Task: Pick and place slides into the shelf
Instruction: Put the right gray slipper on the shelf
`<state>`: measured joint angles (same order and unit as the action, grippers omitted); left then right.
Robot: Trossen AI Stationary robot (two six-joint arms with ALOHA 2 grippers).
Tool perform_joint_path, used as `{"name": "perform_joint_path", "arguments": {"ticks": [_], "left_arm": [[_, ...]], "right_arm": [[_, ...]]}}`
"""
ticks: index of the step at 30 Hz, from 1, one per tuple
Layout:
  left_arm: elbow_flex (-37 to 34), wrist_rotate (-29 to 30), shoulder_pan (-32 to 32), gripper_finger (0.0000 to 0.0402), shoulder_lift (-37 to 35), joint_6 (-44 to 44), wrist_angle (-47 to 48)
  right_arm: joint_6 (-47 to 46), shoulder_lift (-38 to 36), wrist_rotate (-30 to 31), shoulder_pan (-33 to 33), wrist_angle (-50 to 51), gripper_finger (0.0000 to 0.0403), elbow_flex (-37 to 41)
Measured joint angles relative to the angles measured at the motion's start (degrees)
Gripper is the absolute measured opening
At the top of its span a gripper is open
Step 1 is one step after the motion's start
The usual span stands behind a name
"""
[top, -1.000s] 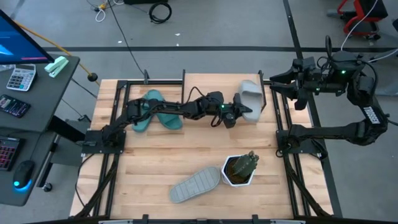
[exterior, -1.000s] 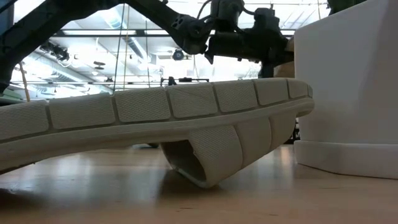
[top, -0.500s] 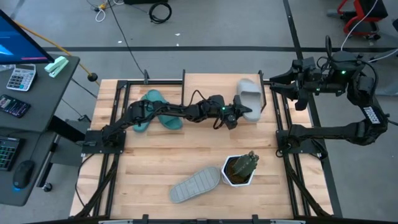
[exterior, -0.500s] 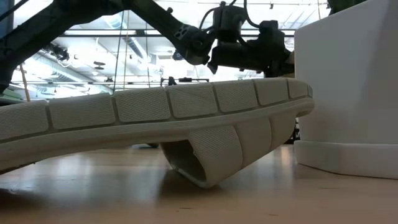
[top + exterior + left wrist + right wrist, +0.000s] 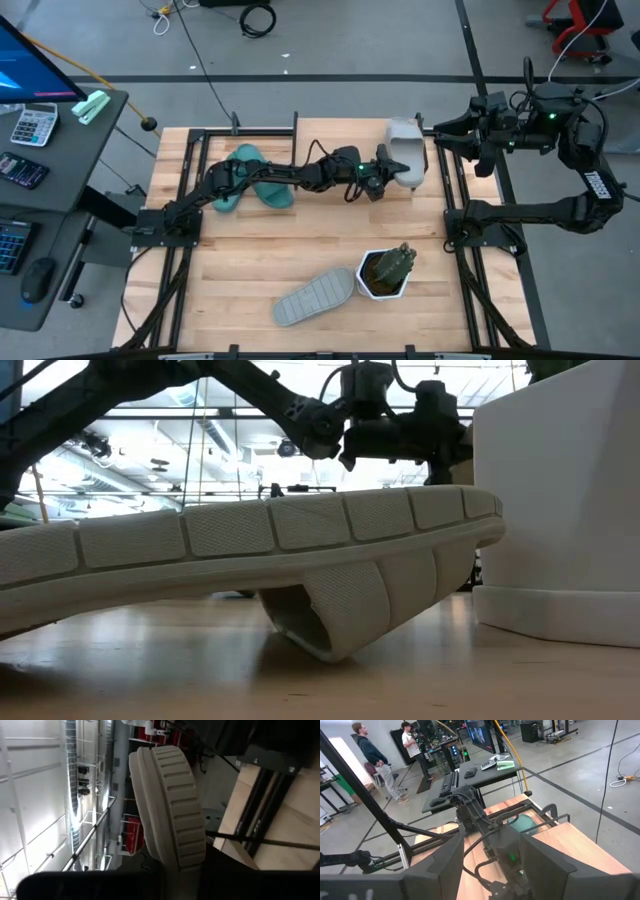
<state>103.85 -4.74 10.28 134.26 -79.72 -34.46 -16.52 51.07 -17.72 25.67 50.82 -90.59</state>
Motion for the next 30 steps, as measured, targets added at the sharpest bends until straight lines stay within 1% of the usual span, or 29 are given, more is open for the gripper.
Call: {"name": "perform_joint_path", "arguments": {"ticks": [5,10,13,20,25,30], "left_arm": [[0.0,-1.9,0.2,0.0066,0.0,0.1,3.4],[0.1,-2.0,-0.2,0.0066,0.5,0.1,2.1],[0.1,-2.2,-0.3,0.0066,1.4,2.1,2.6],[0.0,-1.5,-0.2,0.0067,1.7,2.1,3.9],[0.0,0.1,0.0,0.0065,1.7,2.1,2.0],[0.0,0.1,0.2,0.0070,1.7,2.3,2.8]], "right_arm": [[0.0,0.0,0.0,0.0,0.0,0.0198,0.0],[0.0,0.0,0.0,0.0,0.0,0.0198,0.0],[0.0,0.0,0.0,0.0,0.0,0.0198,0.0],[0.0,0.0,0.0,0.0,0.0,0.0198,0.0],[0.0,0.0,0.0,0.0,0.0,0.0198,0.0],[-0.1,0.0,0.0,0.0,0.0,0.0198,0.0]]}}
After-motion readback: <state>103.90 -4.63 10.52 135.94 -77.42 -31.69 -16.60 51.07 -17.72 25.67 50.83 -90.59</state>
